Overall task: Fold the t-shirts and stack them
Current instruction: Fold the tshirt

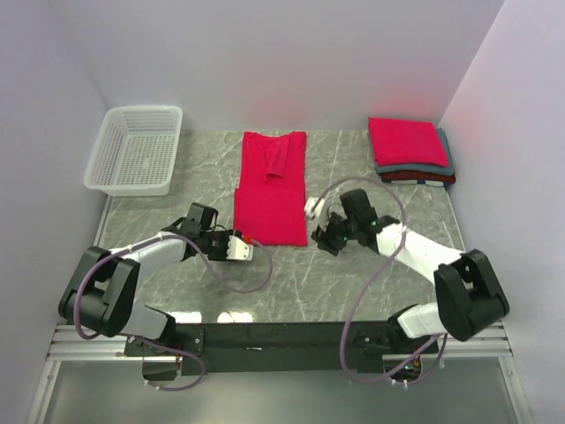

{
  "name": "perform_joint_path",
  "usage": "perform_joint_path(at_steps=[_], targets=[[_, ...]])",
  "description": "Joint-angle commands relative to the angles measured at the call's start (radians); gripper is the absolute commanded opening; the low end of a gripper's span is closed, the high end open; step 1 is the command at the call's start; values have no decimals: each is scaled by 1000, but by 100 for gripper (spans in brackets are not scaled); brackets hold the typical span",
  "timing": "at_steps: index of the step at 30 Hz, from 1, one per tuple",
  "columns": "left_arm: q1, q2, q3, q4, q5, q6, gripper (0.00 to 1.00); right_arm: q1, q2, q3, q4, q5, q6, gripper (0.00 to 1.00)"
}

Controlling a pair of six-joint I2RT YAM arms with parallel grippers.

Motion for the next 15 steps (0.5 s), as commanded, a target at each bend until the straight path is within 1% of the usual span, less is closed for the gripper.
perform_joint_path(at_steps=[1,2,4,6,7,10,15], targets=[[-5,-46,-31,60,29,67,45,73,-88,-126,255,34,-340,62],[-5,-51,-33,71,43,68,45,92,-100,-149,309,22,-386,62],[-5,-57,-33,75,52,79,45,150,-99,-198,384,31,-417,62],[-7,-40,-24,51,54,99,45,176,-72,-197,393,53,-443,62],[-5,-29,-19,42,52,116,45,199,-32,-191,403,83,-451,62],[-5,-5,-8,29,35,128,45,202,36,-181,432,117,-491,61],[-5,15,-14,48,21,136,44,202,77,-152,392,131,-547,57]])
